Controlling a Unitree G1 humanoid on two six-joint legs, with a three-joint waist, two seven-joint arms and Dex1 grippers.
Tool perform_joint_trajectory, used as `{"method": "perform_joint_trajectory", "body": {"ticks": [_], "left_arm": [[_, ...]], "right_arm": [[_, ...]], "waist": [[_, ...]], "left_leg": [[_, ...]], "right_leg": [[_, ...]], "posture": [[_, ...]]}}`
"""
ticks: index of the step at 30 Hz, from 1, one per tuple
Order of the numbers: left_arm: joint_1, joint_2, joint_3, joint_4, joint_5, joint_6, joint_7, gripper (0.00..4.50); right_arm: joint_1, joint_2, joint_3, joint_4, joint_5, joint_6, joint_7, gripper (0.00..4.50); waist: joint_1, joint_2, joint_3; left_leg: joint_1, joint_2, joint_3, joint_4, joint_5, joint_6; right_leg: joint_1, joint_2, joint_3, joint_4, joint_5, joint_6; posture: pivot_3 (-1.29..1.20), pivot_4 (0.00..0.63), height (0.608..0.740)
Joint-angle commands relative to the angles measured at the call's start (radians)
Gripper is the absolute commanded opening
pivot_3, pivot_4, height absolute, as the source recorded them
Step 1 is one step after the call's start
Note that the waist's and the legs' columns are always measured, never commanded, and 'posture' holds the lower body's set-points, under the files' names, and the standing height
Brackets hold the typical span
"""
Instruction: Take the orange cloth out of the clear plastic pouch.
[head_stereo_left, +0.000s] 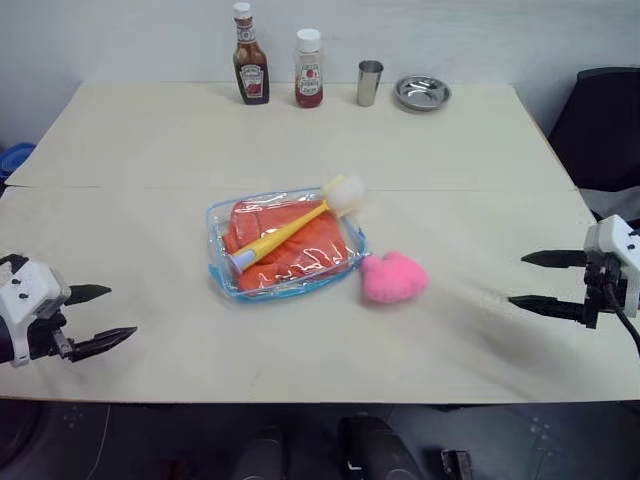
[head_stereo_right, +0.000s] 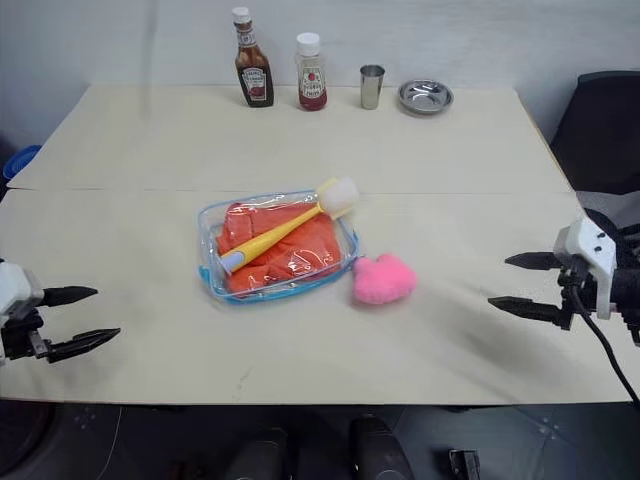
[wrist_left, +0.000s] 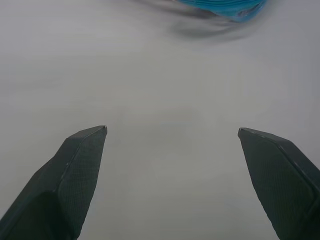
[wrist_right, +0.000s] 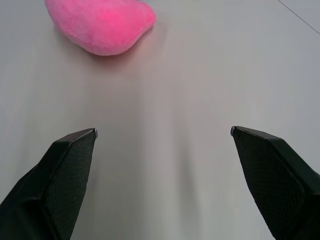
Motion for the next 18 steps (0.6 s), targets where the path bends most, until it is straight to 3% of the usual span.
{"method": "perform_joint_trajectory", "body": {"ticks": [1,18], "left_arm": [[-0.008,0.028,0.023,-0.006,0.003,-0.013,-0.016,4.47],[-0.037,0.017,0.034,-0.053,-0.026,0.072,0.007,4.47]], "right_arm": [[0.005,-0.016,-0.043,-0.031,0.014,0.005,-0.009,4.5],[-0.002,0.005,-0.03,-0.068,0.021,0.016,-0.075,4.5]], "waist": [[0.001,0.0,0.0],[0.001,0.0,0.0]], "left_leg": [[0.0,0.0,0.0,0.0,0.0,0.0],[0.0,0.0,0.0,0.001,0.0,0.0]], "right_leg": [[0.0,0.0,0.0,0.0,0.0,0.0],[0.0,0.0,0.0,0.001,0.0,0.0]], "posture": [[0.0,0.15,0.74],[0.0,0.15,0.74]]}}
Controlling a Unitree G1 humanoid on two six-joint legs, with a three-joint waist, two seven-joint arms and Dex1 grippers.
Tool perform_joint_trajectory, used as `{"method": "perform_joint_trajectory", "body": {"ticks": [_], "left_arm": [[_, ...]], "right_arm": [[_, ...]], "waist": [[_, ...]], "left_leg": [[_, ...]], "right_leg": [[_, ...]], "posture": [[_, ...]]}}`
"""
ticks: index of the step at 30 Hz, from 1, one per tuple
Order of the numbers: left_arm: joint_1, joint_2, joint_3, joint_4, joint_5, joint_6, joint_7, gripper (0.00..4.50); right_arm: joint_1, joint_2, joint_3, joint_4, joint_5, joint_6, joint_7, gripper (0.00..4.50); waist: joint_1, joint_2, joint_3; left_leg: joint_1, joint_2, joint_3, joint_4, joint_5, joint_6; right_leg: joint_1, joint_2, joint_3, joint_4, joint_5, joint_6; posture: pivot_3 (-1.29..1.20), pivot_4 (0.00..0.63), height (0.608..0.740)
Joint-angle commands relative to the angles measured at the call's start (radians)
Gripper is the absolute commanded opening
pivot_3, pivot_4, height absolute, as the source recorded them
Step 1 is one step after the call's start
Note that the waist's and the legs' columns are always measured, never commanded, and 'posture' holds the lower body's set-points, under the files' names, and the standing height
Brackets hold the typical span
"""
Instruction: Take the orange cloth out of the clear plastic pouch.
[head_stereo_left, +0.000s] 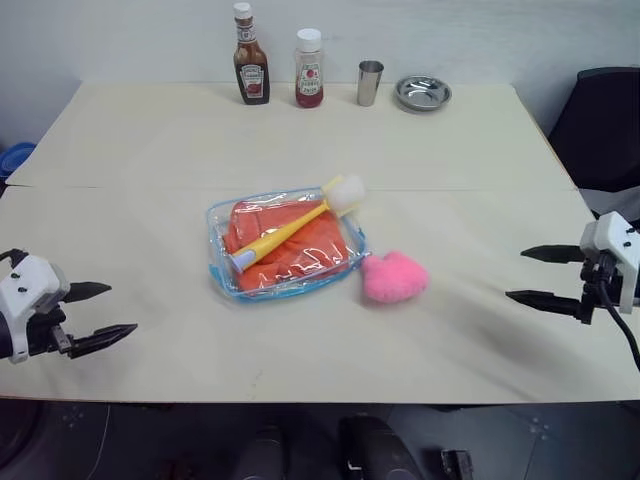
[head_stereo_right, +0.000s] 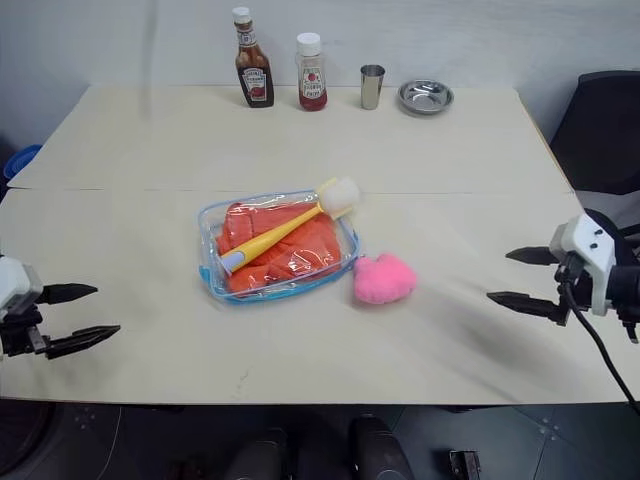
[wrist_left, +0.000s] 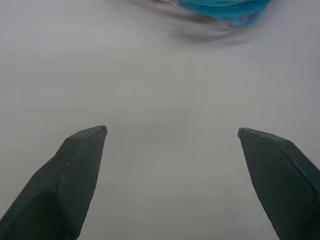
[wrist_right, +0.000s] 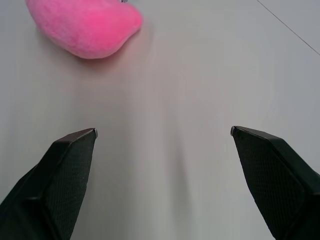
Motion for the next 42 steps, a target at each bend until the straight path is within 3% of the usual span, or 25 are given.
{"method": "perform_joint_trajectory", "body": {"ticks": [1,11,18,22,27,36,39,42], "left_arm": [[-0.008,0.003,0.034,-0.038,-0.024,0.024,0.009,4.47],[-0.101,-0.023,0.0,-0.126,-0.133,0.155,0.043,4.47],[-0.471,-0.101,-0.272,-0.237,-0.223,0.399,0.232,4.47],[-0.691,-0.175,-0.477,-0.188,-0.136,0.467,0.324,4.47],[-0.85,-0.214,-0.697,-0.047,0.038,0.44,0.358,4.47],[-0.872,-0.304,-0.849,0.106,0.219,0.254,0.328,4.47],[-0.869,-0.324,-0.821,0.109,0.206,0.265,0.317,3.85],[-0.856,-0.318,-0.805,0.085,0.21,0.268,0.308,2.93]], "right_arm": [[-0.005,0.002,-0.031,-0.034,0.026,0.017,-0.005,4.5],[-0.007,0.011,-0.049,-0.084,0.079,0.088,-0.027,4.5],[0.028,0.076,-0.069,-0.352,0.201,0.228,-0.131,4.5],[0.051,0.131,-0.077,-0.558,0.303,0.322,-0.227,4.5],[0.086,0.174,-0.066,-0.741,0.379,0.38,-0.33,4.5],[0.063,0.207,-0.014,-0.791,0.406,0.389,-0.419,4.5],[0.055,0.206,-0.002,-0.783,0.405,0.382,-0.421,4.5],[0.05,0.206,0.011,-0.776,0.402,0.375,-0.414,4.5]], "waist": [[0.0,0.0,0.0],[0.001,0.0,0.0],[0.007,0.0,0.0],[0.005,0.0,0.0],[0.002,0.0,0.0],[0.007,-0.002,0.001],[0.008,-0.002,0.001],[0.007,-0.002,0.001]], "left_leg": [[0.0,0.0,0.0,0.0,0.0,0.0],[0.0,0.0,0.0,0.004,0.0,0.0],[0.0,0.0,-0.002,0.011,0.0,0.0],[-0.002,-0.001,-0.003,0.013,0.001,-0.001],[-0.002,-0.001,-0.002,0.013,0.003,-0.006],[-0.003,-0.001,-0.002,0.014,0.003,-0.006],[-0.003,-0.001,-0.002,0.014,0.003,-0.006],[-0.003,-0.001,-0.002,0.015,0.003,-0.006]], "right_leg": [[0.0,0.0,0.0,0.0,0.0,0.0],[0.0,0.0,0.0,0.003,0.0,0.0],[0.002,0.0,-0.001,0.01,0.0,0.0],[0.002,0.002,-0.001,0.011,0.0,0.001],[0.0,0.004,0.0,0.011,0.0,0.001],[0.0,0.003,0.0,0.011,0.0,0.001],[0.0,0.003,0.0,0.011,0.0,0.001],[0.0,0.003,0.0,0.011,0.0,0.001]], "posture": [[0.0,0.15,0.74],[0.0,0.15,0.74],[0.0,0.15,0.74],[0.0,0.15,0.74],[0.0,0.15,0.74],[0.0,0.15,0.74],[0.0,0.15,0.74],[0.0,0.15,0.74]]}}
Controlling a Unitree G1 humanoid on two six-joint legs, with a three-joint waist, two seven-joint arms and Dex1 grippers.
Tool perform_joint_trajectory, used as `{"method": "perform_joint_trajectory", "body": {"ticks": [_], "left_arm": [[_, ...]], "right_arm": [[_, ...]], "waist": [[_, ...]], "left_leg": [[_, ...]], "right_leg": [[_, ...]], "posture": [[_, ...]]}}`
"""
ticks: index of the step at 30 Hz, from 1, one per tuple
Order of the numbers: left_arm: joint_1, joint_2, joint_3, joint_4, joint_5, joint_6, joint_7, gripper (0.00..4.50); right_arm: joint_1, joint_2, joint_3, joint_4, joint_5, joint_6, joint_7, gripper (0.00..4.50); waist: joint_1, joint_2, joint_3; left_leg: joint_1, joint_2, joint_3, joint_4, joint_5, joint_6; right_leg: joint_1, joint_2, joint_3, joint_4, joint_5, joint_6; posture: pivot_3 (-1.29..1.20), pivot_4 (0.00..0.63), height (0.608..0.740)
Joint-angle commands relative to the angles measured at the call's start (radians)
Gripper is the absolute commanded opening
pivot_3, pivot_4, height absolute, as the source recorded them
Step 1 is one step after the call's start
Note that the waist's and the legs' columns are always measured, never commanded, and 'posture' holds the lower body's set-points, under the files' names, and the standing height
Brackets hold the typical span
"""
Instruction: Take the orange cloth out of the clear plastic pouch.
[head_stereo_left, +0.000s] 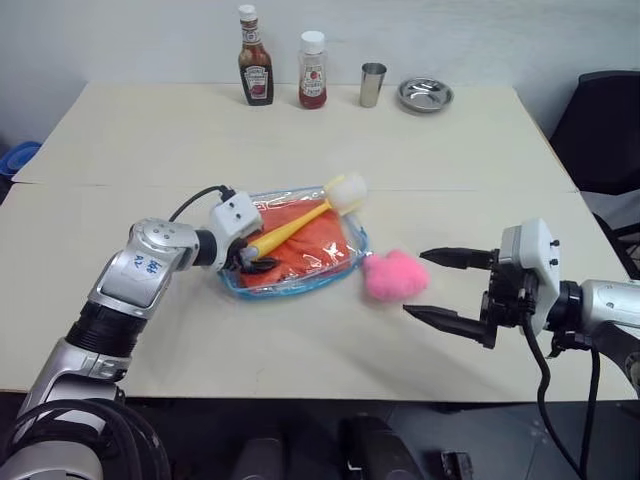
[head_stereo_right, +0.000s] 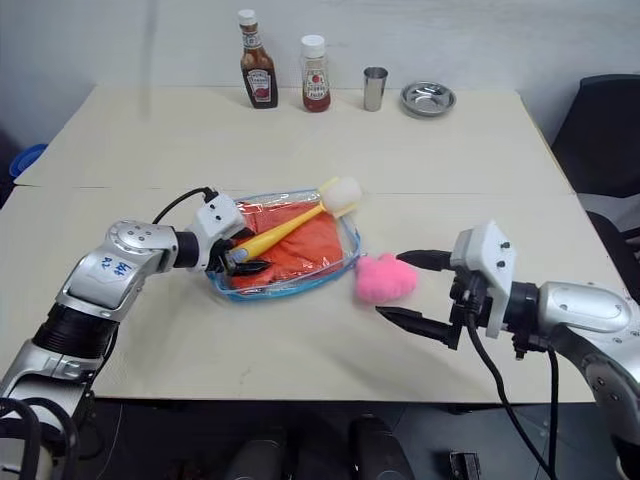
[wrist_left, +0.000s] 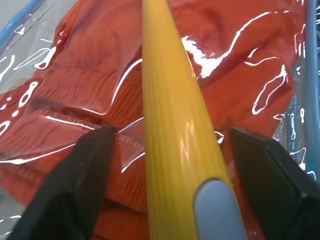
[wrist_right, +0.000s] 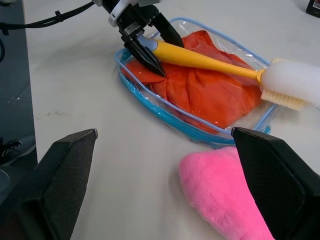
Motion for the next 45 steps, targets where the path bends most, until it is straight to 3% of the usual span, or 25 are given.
{"method": "perform_joint_trajectory", "body": {"ticks": [1,5,10,15,20,25,30,34,40,45], "left_arm": [[0.015,0.013,0.036,-0.033,0.009,0.001,-0.013,2.62],[0.045,0.009,0.1,-0.077,-0.01,0.038,0.019,1.51],[0.104,-0.013,0.342,-0.136,-0.107,0.149,0.116,1.51],[0.222,0.046,0.601,-0.132,-0.087,0.193,0.254,1.51],[0.379,0.1,0.749,-0.04,-0.03,0.12,0.342,1.51],[0.442,0.082,0.802,0.057,-0.002,0.042,0.429,1.51],[0.506,0.076,0.839,0.048,-0.009,0.029,0.461,3.08],[0.56,0.139,0.907,0.004,-0.043,0.072,0.406,4.35],[0.628,0.298,0.982,-0.25,-0.293,0.139,0.031,4.46],[0.516,0.35,0.784,-0.45,-0.433,0.199,-0.044,4.46]], "right_arm": [[-0.015,0.005,0.006,-0.012,0.012,-0.022,0.008,4.5],[-0.036,0.004,0.043,0.011,-0.002,-0.036,0.033,4.5],[-0.09,0.004,0.095,0.048,-0.013,-0.052,0.072,4.5],[-0.158,0.01,0.149,0.094,-0.023,-0.065,0.122,4.5],[-0.213,0.031,0.2,0.137,-0.04,-0.08,0.162,4.5],[-0.25,0.05,0.239,0.18,-0.069,-0.098,0.194,4.5],[-0.266,0.053,0.249,0.202,-0.087,-0.108,0.215,4.5],[-0.259,0.044,0.236,0.2,-0.087,-0.104,0.218,4.5],[-0.197,0.027,0.191,0.173,-0.083,-0.099,0.202,4.5],[-0.16,0.031,0.166,0.149,-0.078,-0.096,0.175,4.5]], "waist": [[-0.001,0.0,0.0],[-0.004,0.0,0.0],[-0.005,0.0,0.0],[-0.008,0.0,0.0],[-0.003,-0.001,0.0],[0.016,-0.003,-0.001],[0.02,-0.004,-0.001],[0.017,-0.004,-0.001],[0.017,-0.007,0.0],[0.022,-0.002,0.0]], "left_leg": [[0.0,0.0,0.0,0.0,0.0,0.0],[0.0,0.0,0.0,0.0,0.0,0.0],[0.0,0.0,0.0,0.0,0.0,0.0],[0.0,0.001,-0.001,-0.001,0.0,0.0],[0.0,0.001,0.0,-0.002,-0.001,0.001],[0.0,0.0,-0.001,-0.001,-0.003,0.005],[-0.001,0.0,-0.001,-0.002,-0.003,0.005],[-0.001,0.0,-0.001,-0.002,-0.003,0.005],[-0.001,0.001,-0.002,-0.003,-0.003,0.005],[0.0,-0.001,-0.002,-0.004,-0.003,0.005]], "right_leg": [[0.0,0.0,0.0,0.0,0.0,0.0],[0.0,0.0,0.0,0.0,0.0,0.0],[0.0,0.0,0.0,0.0,0.0,0.0],[-0.001,0.0,-0.001,0.0,0.0,0.0],[-0.001,-0.001,-0.001,-0.001,0.0,0.0],[-0.001,-0.002,-0.002,-0.002,0.0,0.0],[-0.001,-0.003,-0.002,-0.004,0.0,0.0],[-0.001,-0.003,-0.003,-0.004,0.0,0.0],[-0.001,-0.003,-0.003,-0.004,0.0,0.0],[0.003,-0.008,-0.006,-0.008,0.0,0.0]], "posture": [[0.0,0.15,0.74],[0.0,0.15,0.74],[0.0,0.15,0.74],[0.0,0.15,0.74],[0.0,0.15,0.74],[0.0,0.15,0.74],[0.0,0.15,0.74],[0.0,0.15,0.74],[0.0,0.15,0.74],[0.0,0.15,0.74]]}}
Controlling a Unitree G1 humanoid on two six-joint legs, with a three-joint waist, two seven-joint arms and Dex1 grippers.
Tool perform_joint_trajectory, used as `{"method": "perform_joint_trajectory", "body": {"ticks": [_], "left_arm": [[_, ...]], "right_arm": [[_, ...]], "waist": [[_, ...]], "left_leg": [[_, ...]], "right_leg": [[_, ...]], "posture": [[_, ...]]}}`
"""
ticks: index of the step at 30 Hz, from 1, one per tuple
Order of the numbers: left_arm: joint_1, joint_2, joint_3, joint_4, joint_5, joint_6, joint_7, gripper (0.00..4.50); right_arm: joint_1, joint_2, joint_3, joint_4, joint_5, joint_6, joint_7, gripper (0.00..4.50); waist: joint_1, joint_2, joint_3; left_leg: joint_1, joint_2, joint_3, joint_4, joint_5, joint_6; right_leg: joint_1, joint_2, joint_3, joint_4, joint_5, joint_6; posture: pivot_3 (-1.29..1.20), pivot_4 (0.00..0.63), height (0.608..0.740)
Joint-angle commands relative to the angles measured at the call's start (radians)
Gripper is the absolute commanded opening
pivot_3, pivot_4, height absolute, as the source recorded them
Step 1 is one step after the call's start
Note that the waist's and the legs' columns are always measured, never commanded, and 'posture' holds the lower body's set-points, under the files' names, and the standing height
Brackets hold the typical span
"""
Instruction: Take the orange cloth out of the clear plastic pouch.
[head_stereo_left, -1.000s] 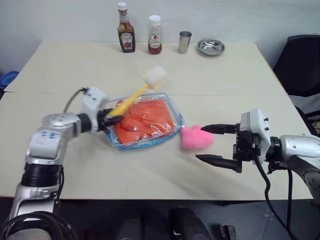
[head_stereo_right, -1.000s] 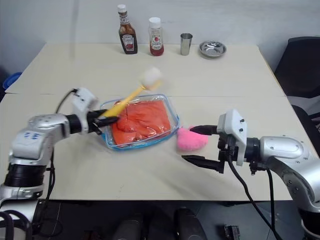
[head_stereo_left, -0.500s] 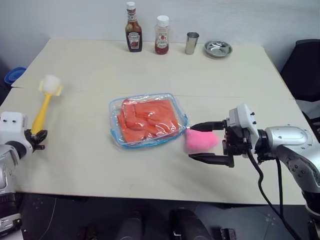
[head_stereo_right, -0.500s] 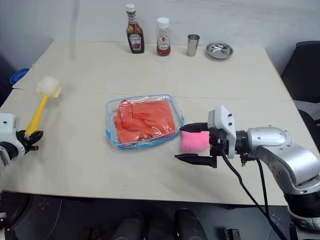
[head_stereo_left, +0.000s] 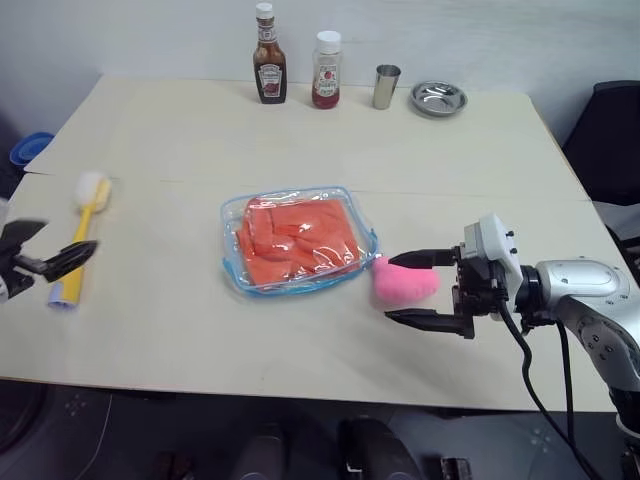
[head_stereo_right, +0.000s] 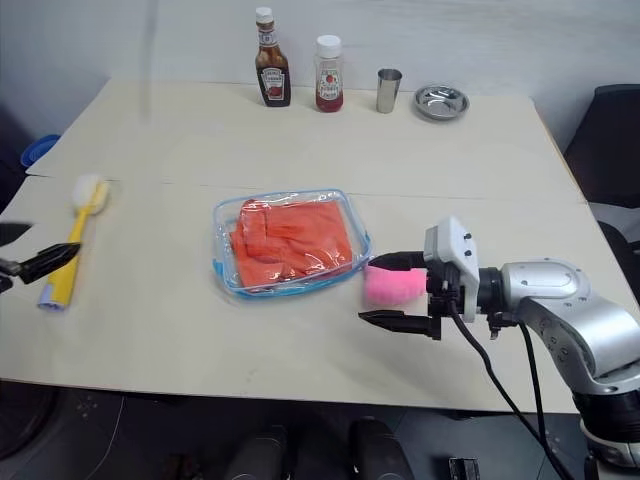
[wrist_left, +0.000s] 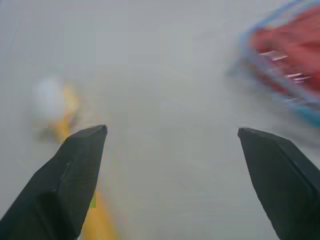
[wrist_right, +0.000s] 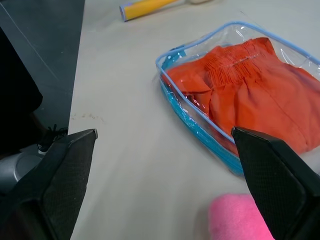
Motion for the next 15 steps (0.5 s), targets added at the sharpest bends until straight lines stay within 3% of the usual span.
{"method": "perform_joint_trajectory", "body": {"ticks": [1,4,8,14,15], "left_arm": [[-0.097,0.013,-0.221,-0.127,-0.043,0.007,-0.03,4.46],[-0.219,0.0,-0.55,-0.161,0.114,-0.106,-0.055,4.46],[-0.36,-0.075,-0.834,-0.064,0.305,-0.227,-0.082,4.46],[-0.489,-0.182,-0.972,0.078,0.462,-0.284,-0.069,4.46],[-0.499,-0.2,-0.97,0.092,0.47,-0.29,-0.063,4.28]], "right_arm": [[0.013,-0.007,-0.05,-0.053,0.009,-0.007,-0.027,4.5],[0.036,-0.003,-0.065,-0.081,0.014,-0.001,-0.055,4.5],[0.078,-0.006,-0.091,-0.12,0.022,0.006,-0.088,4.5],[0.136,-0.005,-0.124,-0.173,0.034,0.014,-0.136,4.5],[0.144,-0.005,-0.128,-0.18,0.036,0.015,-0.143,4.5]], "waist": [[-0.004,0.0,0.0],[-0.005,0.0,0.0],[-0.017,0.0,0.0],[-0.026,0.0,0.0],[-0.026,0.0,0.0]], "left_leg": [[0.0,0.0,0.0,0.0,0.0,0.0],[0.0,0.0,0.0,0.0,0.0,0.0],[-0.001,0.002,0.003,-0.001,0.0,0.0],[-0.004,0.002,0.003,0.002,0.001,0.0],[-0.004,0.002,0.003,0.003,0.001,0.0]], "right_leg": [[0.0,0.0,0.0,0.0,0.0,0.0],[0.0,0.001,0.0,0.001,0.0,0.0],[-0.002,0.006,0.003,0.001,0.0,0.0],[-0.005,0.007,0.003,0.005,0.0,0.0],[-0.005,0.007,0.003,0.006,0.0,0.0]], "posture": [[0.0,0.15,0.74],[0.0,0.15,0.74],[0.0,0.15,0.74],[0.0,0.15,0.74],[0.0,0.15,0.74]]}}
